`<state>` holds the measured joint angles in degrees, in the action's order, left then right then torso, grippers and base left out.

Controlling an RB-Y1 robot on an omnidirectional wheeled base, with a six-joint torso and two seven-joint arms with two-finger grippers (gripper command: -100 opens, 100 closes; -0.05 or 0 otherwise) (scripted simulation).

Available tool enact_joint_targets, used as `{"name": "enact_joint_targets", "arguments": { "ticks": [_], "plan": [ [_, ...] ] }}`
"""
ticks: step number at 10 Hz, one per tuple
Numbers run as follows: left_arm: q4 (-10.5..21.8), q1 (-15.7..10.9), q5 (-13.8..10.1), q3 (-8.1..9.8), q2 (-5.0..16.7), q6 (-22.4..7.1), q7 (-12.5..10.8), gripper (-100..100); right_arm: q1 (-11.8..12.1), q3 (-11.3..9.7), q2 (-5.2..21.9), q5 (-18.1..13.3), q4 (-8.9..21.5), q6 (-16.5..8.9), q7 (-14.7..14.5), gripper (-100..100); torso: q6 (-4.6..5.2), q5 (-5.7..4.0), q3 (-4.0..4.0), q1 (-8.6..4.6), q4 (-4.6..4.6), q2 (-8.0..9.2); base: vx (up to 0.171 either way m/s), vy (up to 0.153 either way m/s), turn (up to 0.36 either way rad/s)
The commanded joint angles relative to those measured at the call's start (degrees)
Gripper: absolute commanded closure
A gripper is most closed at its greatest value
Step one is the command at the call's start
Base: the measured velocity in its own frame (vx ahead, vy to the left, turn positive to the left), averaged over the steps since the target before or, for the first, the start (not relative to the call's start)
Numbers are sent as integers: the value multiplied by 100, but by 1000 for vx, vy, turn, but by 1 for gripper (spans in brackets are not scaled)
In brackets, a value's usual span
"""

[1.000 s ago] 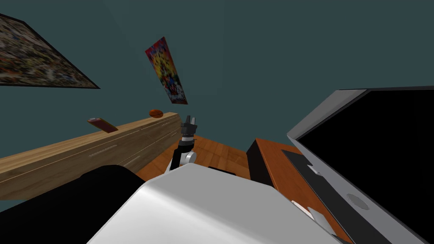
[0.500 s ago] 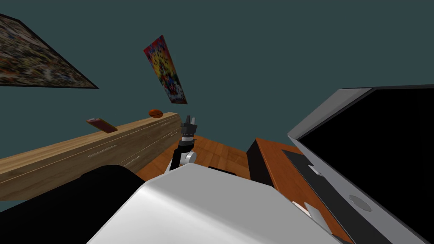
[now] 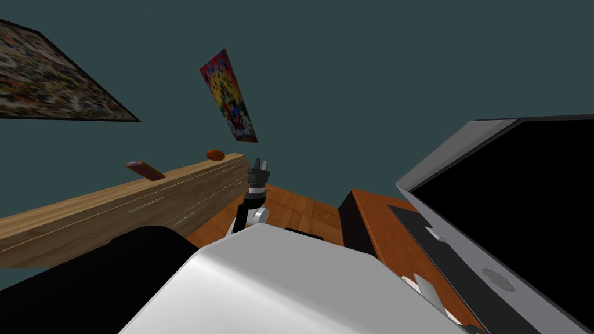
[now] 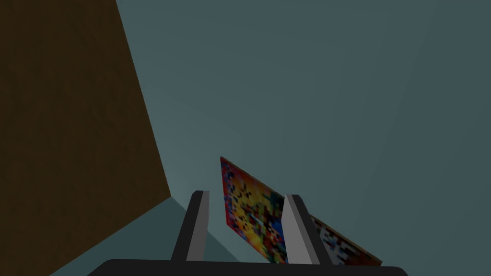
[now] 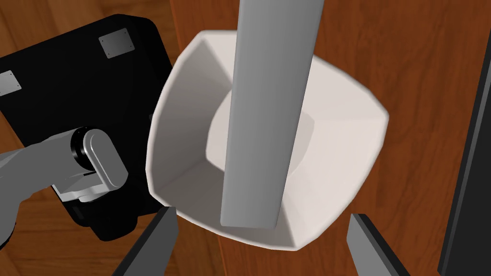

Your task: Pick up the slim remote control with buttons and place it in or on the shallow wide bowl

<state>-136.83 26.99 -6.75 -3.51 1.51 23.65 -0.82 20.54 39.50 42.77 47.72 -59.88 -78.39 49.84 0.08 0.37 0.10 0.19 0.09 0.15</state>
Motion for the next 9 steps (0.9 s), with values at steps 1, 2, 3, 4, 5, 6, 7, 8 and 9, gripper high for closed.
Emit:
{"name": "enact_joint_targets", "arguments": {
  "ticks": [1, 2, 3, 4, 5, 6, 7, 8, 9],
  "plan": [
    [0, 0, 0, 0, 0, 0, 0, 0, 74, 51, 71, 61, -161, -169, 78, -100, 0, 0, 0, 0, 0, 0, -14, 20, 14],
    [0, 0, 0, 0, 0, 0, 0, 0, 124, 97, 160, 124, -271, -320, 140, -100, 0, 0, -1, -1, 0, -2, -13, 23, 21],
    [0, 0, 0, 0, 0, 0, 0, 0, 124, 97, 160, 124, -271, -320, 140, -100, 0, 0, -2, -1, -1, -3, -11, 16, 12],
    [0, 0, 0, 0, 0, 0, 0, 0, 72, 80, 176, 114, -158, -270, 90, -100, 0, -2, -2, -2, -1, -3, -4, 6, 0],
    [0, 0, 0, 0, 0, 0, 0, 0, 75, 81, 176, 116, -164, -279, 96, 0, 0, -3, -3, -6, -1, -5, 0, 0, 0],
    [0, 0, 0, 0, 0, 0, 0, 0, 74, 81, 176, 115, -163, -278, 95, 0, 0, -3, -4, -9, -2, -7, 0, 0, 0],
    [0, 0, 0, 0, 0, 0, 0, 0, 74, 81, 176, 115, -163, -278, 95, 0, 0, -3, -4, -9, -2, -7, 0, 0, 0],
    [0, 0, 0, 0, 0, 0, 0, 0, 74, 81, 176, 115, -163, -278, 95, 0, 0, -4, -4, -10, -2, -8, 0, 0, 0],
    [0, 0, 0, 0, 0, 0, 0, 0, 74, 81, 176, 115, -163, -278, 95, 0, 0, -4, -4, -10, -2, -8, 0, 0, 0]
  ]
}}
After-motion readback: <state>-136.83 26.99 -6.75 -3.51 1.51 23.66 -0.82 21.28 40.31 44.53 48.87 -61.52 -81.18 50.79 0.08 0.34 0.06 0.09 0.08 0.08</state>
